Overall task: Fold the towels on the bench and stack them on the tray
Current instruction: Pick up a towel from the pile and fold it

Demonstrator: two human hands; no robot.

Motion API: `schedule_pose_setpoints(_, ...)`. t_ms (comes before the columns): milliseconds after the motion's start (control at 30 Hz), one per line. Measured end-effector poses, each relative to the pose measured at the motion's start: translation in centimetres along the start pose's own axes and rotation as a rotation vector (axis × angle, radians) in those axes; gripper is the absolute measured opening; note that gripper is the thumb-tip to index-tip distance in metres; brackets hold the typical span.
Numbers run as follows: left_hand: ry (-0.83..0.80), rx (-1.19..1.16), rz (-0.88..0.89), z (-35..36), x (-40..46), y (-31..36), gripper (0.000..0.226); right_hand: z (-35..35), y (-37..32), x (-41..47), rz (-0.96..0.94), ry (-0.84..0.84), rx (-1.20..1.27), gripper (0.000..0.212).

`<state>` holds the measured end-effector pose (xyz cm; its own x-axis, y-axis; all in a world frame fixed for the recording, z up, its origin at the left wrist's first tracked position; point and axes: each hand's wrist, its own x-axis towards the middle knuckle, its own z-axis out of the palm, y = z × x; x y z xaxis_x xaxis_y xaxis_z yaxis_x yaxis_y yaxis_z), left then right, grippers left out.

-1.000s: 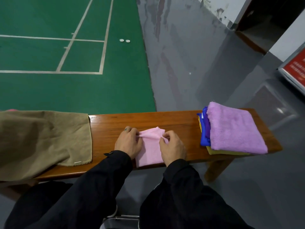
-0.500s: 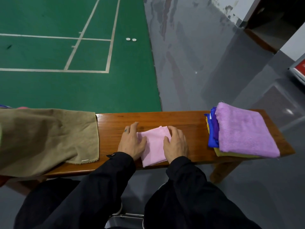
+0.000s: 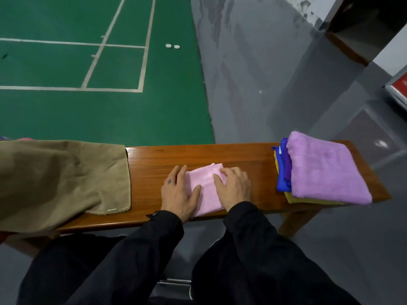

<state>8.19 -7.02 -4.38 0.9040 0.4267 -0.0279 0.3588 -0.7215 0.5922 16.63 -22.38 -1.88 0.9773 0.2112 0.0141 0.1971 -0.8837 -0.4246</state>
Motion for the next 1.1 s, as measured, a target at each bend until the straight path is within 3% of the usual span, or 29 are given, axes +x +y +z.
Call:
schedule_pose_setpoints(233,-0.038,0.102,0.055,0.3,0.0,-0.4,0.077,0.1,-0.5,1.1,0.166,-0.037,0.067,0.017)
schedule_pose_setpoints(367,-0.051,0.102,0.045,0.2,-0.1,-0.4,0.079,0.1,-0.7,0.9,0.063,0.04,0.01,0.006)
schedule_pose_setpoints(600,-0.042,0.121,0.033,0.2,0.0,-0.1,0.082,-0.7,-1.4,0.4,0.094,0.016,0.221,0.011)
schedule_pose_setpoints(767,-0.053,0.143,0.035,0.0,-0.2,0.2,0.08,-0.4,-0.9,0.6,0.161,0.033,0.199,0.014)
schedule_pose_setpoints(1100,-0.078,0.134,0.031,-0.4,-0.3,0.5,0.092,1.3,0.1,0.8,0.069,0.123,0.023,0.015)
